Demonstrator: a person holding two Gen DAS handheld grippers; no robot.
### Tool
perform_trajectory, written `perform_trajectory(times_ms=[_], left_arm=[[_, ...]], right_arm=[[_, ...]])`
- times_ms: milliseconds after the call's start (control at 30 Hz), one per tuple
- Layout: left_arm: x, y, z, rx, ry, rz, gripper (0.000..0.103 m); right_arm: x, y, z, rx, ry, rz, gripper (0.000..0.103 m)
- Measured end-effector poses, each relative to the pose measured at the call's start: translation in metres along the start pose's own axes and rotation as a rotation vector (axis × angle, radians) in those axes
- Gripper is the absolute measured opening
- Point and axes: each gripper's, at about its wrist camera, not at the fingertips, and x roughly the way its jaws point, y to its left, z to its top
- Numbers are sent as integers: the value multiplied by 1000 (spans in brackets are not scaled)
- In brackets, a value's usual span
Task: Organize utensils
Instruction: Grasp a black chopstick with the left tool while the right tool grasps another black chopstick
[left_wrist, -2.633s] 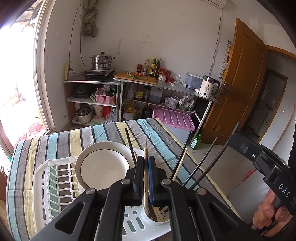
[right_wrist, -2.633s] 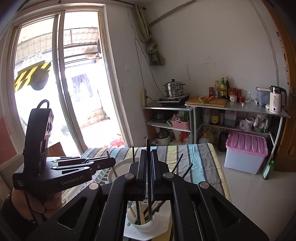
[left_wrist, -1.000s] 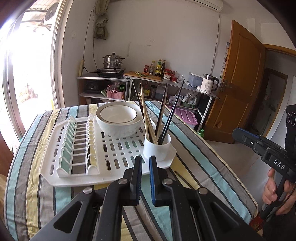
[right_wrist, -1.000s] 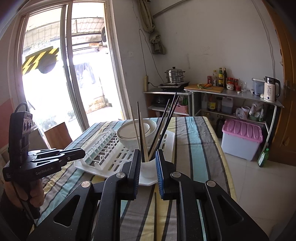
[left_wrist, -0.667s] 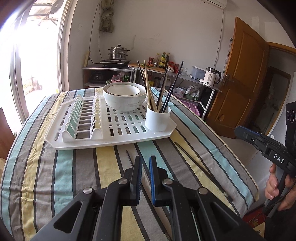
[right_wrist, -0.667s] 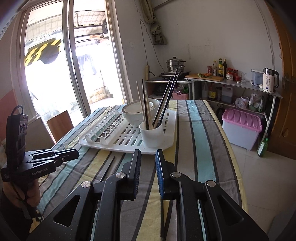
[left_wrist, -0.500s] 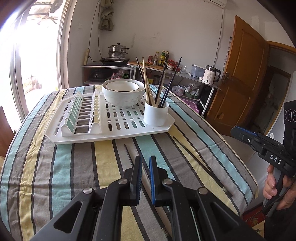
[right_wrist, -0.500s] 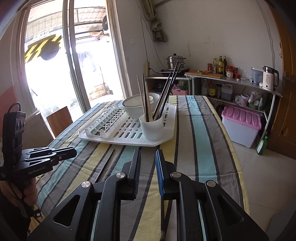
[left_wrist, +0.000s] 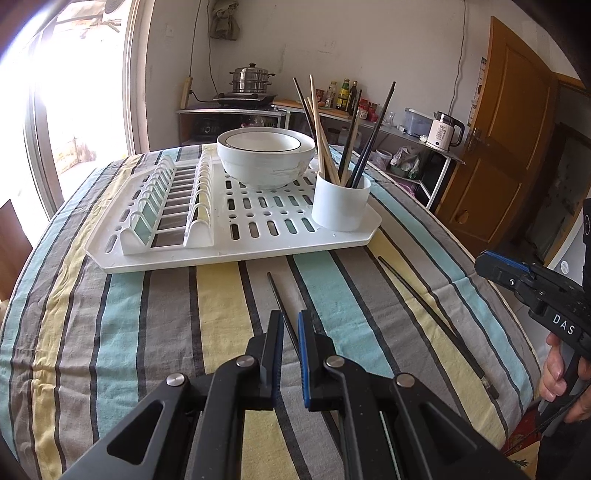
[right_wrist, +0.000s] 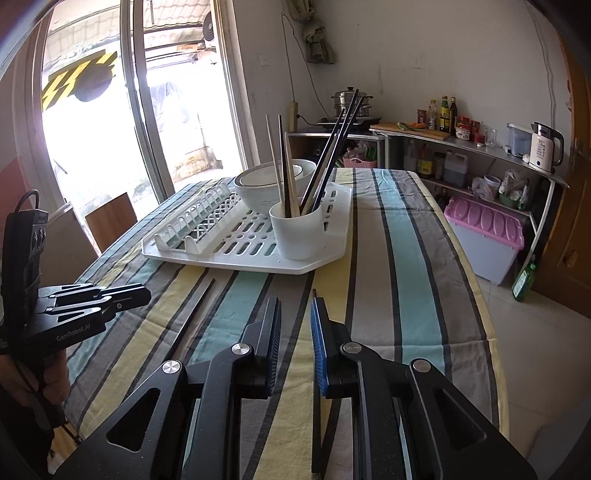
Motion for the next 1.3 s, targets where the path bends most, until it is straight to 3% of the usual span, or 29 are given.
perform_trajectory(times_ms=[300,600,1100,1167,1300], left_arm=[[49,3,13,-7,127,18,8],[79,5,20,-17,191,38,8],[86,-7,26,40,173,81,8],[86,-10,25,48,173,77,8],[85,-16,23,66,173,72,8]], right_arm=[[53,-6,2,-34,134,-14,17],[91,-6,9,-75,218,-9,17],[116,-5,12,-117,293,-16,13],[116,-4,12,-122,298,-20,4],[116,-4,13,-120,297,-22,4]])
